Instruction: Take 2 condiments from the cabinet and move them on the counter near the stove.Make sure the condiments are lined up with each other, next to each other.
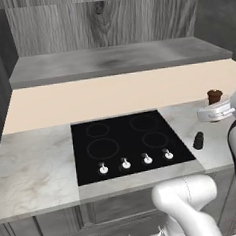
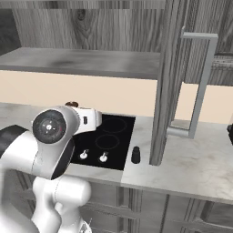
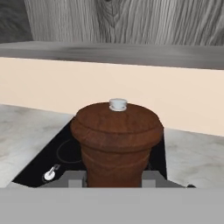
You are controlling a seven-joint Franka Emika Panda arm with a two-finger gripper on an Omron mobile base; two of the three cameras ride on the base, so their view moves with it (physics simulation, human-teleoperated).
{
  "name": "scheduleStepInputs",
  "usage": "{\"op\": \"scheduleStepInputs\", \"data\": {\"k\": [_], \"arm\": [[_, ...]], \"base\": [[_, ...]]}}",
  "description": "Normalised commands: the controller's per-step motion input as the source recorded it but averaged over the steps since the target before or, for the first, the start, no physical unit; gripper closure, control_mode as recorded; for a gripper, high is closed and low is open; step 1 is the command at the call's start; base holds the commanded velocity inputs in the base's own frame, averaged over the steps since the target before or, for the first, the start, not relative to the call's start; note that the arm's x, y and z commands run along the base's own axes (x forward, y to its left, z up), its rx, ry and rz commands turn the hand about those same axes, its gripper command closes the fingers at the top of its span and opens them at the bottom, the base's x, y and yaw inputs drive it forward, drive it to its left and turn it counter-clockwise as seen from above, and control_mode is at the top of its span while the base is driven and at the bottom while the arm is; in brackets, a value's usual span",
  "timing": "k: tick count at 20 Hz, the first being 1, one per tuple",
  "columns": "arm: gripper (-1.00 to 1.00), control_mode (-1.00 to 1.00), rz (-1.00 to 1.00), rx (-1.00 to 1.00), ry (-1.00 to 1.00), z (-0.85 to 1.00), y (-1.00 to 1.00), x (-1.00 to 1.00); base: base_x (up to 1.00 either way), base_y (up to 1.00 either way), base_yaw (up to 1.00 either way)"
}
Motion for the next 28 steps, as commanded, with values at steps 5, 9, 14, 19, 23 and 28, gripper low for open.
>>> {"op": "scheduleStepInputs", "data": {"k": [5, 9, 14, 19, 23, 28], "arm": [[1.0, -1.0, 0.0, 0.0, 0.0, -0.22, -0.25, -0.03], [1.0, -1.0, 0.0, 0.0, 0.0, -0.3, -0.24, -0.03], [1.0, -1.0, 0.0, -0.01, 0.0, -0.35, -0.15, -0.01], [1.0, -1.0, 0.0, -0.01, 0.0, -0.45, -0.01, 0.0], [1.0, -1.0, 0.0, 0.0, 0.0, -0.43, 0.0, 0.0], [1.0, -1.0, 0.0, 0.0, 0.0, -0.37, 0.0, 0.0]], "base": [[0.0, 0.0, 0.0], [0.0, 0.0, 0.0], [0.0, 0.0, 0.0], [0.0, 0.0, 0.0], [0.0, 0.0, 0.0], [0.0, 0.0, 0.0]]}}
